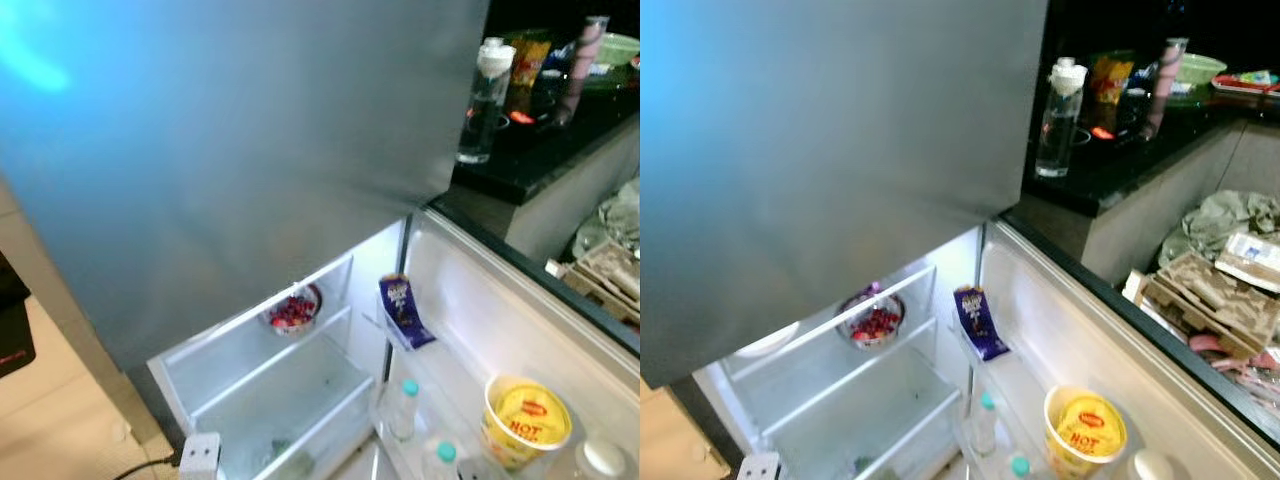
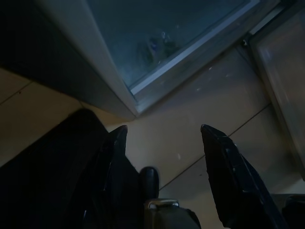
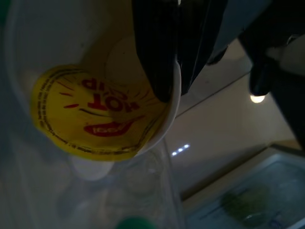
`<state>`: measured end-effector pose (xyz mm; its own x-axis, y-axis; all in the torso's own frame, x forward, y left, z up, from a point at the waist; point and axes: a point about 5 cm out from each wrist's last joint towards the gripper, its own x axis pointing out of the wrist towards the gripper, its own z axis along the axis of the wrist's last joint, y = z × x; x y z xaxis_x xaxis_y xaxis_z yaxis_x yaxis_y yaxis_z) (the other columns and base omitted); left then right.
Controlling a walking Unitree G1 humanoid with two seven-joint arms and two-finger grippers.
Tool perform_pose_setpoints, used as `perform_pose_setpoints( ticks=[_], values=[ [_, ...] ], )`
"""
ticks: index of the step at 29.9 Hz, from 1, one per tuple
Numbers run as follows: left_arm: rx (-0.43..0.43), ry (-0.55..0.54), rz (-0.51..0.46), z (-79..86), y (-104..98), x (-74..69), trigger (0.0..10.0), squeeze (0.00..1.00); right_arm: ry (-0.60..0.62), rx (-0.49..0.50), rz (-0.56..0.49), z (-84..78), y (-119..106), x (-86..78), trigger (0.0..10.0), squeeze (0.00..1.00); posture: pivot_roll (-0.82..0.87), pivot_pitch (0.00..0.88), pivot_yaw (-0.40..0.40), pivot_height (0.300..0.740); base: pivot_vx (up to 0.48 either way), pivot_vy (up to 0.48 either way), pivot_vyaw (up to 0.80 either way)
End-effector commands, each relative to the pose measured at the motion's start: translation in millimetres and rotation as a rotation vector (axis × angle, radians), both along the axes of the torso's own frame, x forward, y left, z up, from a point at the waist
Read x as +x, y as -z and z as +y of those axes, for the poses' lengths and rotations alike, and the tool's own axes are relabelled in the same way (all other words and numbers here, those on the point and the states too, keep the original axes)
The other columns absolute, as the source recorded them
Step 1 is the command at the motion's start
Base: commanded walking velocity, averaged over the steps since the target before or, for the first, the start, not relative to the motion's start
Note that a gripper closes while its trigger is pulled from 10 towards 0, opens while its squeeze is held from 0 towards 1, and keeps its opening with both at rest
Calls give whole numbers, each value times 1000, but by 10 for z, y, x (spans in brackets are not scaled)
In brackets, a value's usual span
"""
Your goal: Restocking fridge
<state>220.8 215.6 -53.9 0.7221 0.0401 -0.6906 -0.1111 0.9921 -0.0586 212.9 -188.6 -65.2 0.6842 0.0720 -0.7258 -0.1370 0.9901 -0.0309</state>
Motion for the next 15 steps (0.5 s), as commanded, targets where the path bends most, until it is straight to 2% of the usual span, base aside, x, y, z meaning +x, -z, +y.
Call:
perform_pose_setpoints(
  ticks=[1, 13, 15],
  values=[
    [-1, -12, 25, 28, 44, -82, 10000, 0, -5, 12, -3, 48, 1, 8, 10000, 0, -10, 67, 9, 740, 0, 0, 0],
    [15, 13, 30, 24, 46, -85, 10000, 0, -11, 24, 7, 80, 9, 4, 10000, 0, -13, 72, 11, 740, 0, 0, 0],
    [29, 46, 35, 13, 50, -87, 10000, 0, -24, 61, 39, 113, 29, -18, 10000, 0, -16, 74, 14, 740, 0, 0, 0]
  ],
)
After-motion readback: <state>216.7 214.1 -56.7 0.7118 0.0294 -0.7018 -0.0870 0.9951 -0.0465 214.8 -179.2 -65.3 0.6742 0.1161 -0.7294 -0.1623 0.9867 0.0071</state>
